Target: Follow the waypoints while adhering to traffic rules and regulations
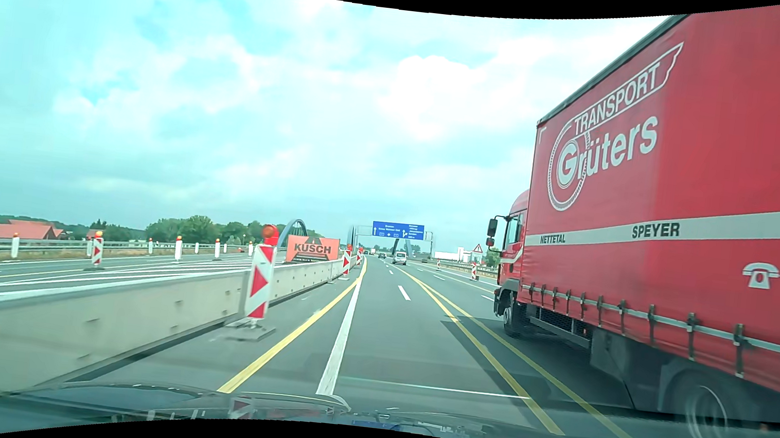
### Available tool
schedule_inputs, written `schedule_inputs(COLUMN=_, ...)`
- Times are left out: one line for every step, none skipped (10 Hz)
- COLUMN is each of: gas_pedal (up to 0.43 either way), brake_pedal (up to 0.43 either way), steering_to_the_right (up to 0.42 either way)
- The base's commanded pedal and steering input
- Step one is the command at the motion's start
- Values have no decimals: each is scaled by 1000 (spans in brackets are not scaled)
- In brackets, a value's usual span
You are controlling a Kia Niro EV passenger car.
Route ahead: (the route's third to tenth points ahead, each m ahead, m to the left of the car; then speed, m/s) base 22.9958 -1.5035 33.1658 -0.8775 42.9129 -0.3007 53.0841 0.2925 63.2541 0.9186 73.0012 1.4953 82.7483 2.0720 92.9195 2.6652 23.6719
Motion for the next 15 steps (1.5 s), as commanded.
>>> schedule_inputs(gas_pedal=118, brake_pedal=0, steering_to_the_right=-17)
schedule_inputs(gas_pedal=130, brake_pedal=0, steering_to_the_right=-16)
schedule_inputs(gas_pedal=130, brake_pedal=0, steering_to_the_right=-16)
schedule_inputs(gas_pedal=130, brake_pedal=0, steering_to_the_right=-15)
schedule_inputs(gas_pedal=138, brake_pedal=0, steering_to_the_right=-15)
schedule_inputs(gas_pedal=138, brake_pedal=0, steering_to_the_right=-14)
schedule_inputs(gas_pedal=138, brake_pedal=0, steering_to_the_right=-11)
schedule_inputs(gas_pedal=138, brake_pedal=0, steering_to_the_right=-8)
schedule_inputs(gas_pedal=138, brake_pedal=0, steering_to_the_right=-8)
schedule_inputs(gas_pedal=138, brake_pedal=0, steering_to_the_right=-8)
schedule_inputs(gas_pedal=150, brake_pedal=0, steering_to_the_right=-8)
schedule_inputs(gas_pedal=169, brake_pedal=0, steering_to_the_right=-8)
schedule_inputs(gas_pedal=177, brake_pedal=0, steering_to_the_right=-8)
schedule_inputs(gas_pedal=177, brake_pedal=0, steering_to_the_right=-8)
schedule_inputs(gas_pedal=177, brake_pedal=0, steering_to_the_right=-8)
